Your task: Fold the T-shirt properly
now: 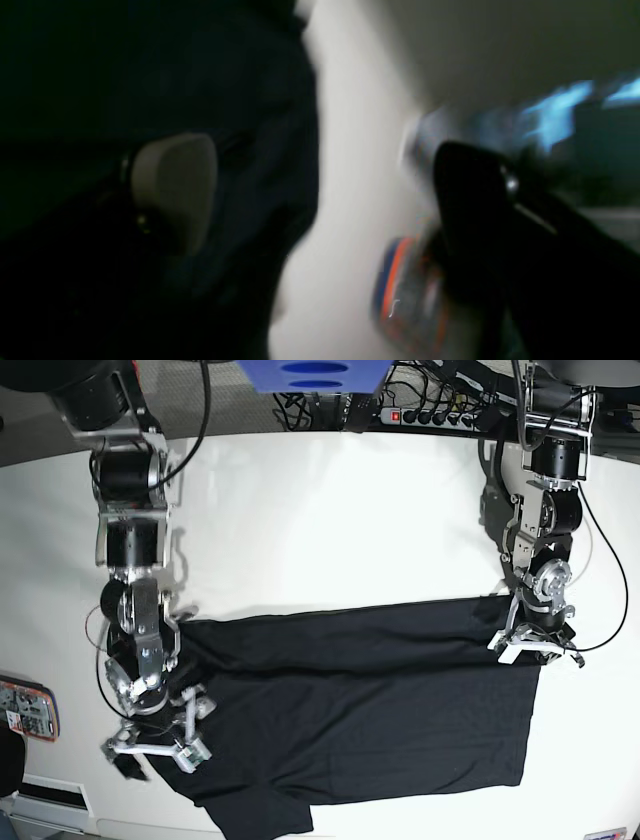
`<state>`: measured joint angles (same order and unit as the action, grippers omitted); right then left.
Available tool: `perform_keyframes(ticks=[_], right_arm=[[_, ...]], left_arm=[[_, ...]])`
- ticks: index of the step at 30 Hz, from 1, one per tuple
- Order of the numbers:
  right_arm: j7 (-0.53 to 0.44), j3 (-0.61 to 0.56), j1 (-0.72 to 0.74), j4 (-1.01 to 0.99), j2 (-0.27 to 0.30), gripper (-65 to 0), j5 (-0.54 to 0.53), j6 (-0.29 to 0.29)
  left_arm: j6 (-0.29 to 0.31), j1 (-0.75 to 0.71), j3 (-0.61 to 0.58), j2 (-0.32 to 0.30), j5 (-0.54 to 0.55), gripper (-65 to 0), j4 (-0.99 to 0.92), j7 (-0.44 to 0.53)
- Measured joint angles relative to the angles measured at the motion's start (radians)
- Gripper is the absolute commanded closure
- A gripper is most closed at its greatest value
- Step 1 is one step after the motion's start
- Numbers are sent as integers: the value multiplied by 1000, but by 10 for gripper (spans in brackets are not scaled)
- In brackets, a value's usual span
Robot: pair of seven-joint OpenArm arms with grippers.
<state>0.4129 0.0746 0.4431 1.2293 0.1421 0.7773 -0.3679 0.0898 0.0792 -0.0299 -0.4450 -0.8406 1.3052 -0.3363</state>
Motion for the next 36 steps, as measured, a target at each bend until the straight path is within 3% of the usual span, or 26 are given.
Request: perform_keyframes(ticks=[3,4,5,8,11,13,20,33,36], right_arm=[[101,-30,-113,111,-13,-650,-3,-202],[130,-38,-152,137,-14,-650,-12,-253],[142,-44,-176,157,-13,-650,-13,-269],[146,-93,-143,190,0,-650,-2,-254],[129,-114,-116,204,-5,-650,-3,-226],[126,-116,-130,201,-9,-650,-12,-254],[145,-120,-130,192,-5,-650,-7,-241],[144,-121,-138,121,-8,-650,-8,-249],[173,-121,-138,116,-9,-650,-54,-250]], left_arm=[[-3,6,0,-2,1,0,-19,3],[0,10,3,-1,1,0,-34,3],[5,18,5,1,3,0,-49,3],[-10,40,5,4,10,-10,-76,0],[-151,42,3,16,7,-170,-75,5],[-182,40,1,15,3,-238,-75,3],[-172,16,-79,15,6,-241,-75,-4],[-177,1,-78,6,2,-238,-43,-5],[-176,-2,-78,7,3,-238,-43,-8]])
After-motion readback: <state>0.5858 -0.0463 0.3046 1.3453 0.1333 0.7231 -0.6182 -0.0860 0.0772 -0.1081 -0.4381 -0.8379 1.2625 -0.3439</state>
